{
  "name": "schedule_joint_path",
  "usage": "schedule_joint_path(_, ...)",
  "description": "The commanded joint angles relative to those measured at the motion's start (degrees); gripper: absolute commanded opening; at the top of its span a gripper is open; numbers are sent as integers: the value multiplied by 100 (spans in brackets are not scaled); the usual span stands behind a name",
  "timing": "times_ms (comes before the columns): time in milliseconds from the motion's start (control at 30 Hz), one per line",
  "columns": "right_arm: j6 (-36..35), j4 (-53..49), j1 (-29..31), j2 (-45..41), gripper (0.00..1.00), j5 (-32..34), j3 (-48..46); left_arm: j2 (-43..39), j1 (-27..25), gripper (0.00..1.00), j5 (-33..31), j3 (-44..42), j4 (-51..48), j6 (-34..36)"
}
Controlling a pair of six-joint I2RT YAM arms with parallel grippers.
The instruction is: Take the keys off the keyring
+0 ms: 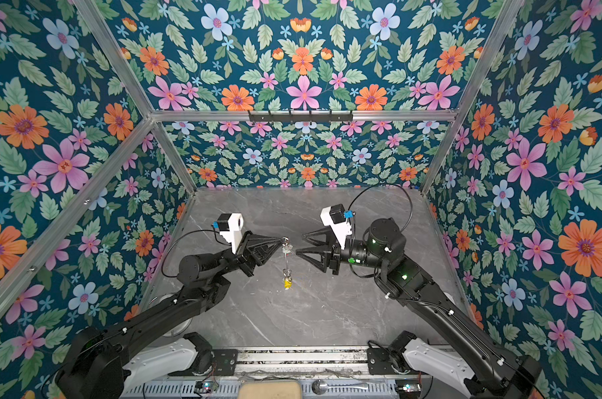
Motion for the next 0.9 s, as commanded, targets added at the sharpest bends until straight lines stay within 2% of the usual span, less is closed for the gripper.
schedule_joint_path(0,818,1234,17,180,56,191,-50,32,4,0,-208,-7,471,46)
schedule_joint_path(133,1101,1884,128,364,55,141,-153,39,-9,0,-414,-36,425,126)
schedule_joint_path(233,1109,1966,232,460,52,133,-149,-9,-5,0,-582,-78,326,212)
schedule_joint_path(467,1092,1927,353,643,35,95,-87,-90,-13,0,-738,-145,203,313)
schedule_joint_path(867,1103,2003,435,712,13,183,-153,-77,-28,0,-734,-180,183,336)
